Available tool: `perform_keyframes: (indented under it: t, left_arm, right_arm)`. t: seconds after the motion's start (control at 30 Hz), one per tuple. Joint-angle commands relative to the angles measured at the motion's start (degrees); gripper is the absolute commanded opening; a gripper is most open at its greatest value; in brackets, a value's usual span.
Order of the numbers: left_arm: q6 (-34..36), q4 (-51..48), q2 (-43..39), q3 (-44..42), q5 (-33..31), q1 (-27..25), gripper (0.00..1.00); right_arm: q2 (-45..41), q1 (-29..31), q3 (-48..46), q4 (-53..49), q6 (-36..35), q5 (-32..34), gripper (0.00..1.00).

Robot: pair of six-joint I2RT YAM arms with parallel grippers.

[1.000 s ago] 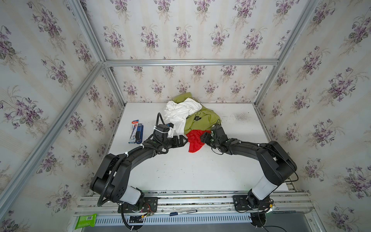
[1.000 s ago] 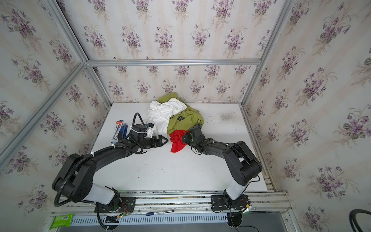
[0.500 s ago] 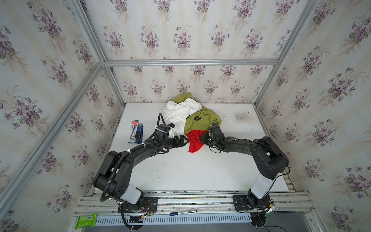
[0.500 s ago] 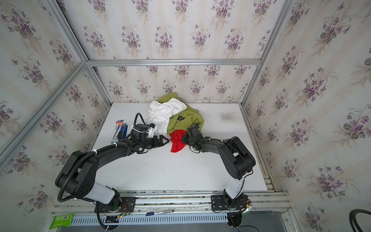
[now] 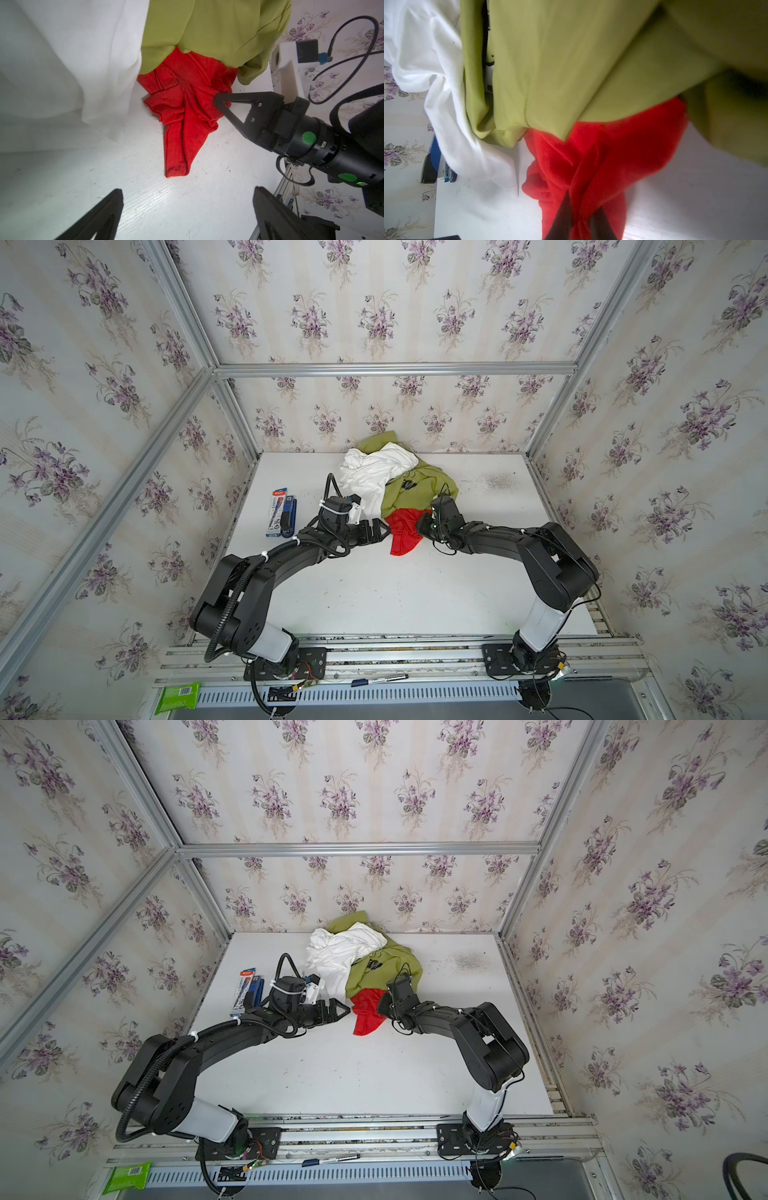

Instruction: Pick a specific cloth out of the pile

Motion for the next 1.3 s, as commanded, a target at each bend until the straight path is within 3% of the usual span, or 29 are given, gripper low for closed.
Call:
perform_keyframes:
  t: [0.0, 0.27, 1.27]
  left_arm:
    - [-0.6, 0.9, -0.8, 0.0, -0.2, 0.0, 1.00]
    - [-0.6, 0.7, -2.6, 0.7, -0.5, 0.0, 1.00]
    - [1.7, -1.5, -6.9, 3.3, 1.6, 0.0, 1.00]
  right_arm:
    - [-1.5, 0.1, 0.5, 1.7, -0.9, -1.0, 0.13]
    - [-3.5, 0.1, 3.1, -1.0, -3.9, -1.9, 0.04]
    - [-10.8, 0.1, 19.8, -12.2, -11.1, -3.6, 0.00]
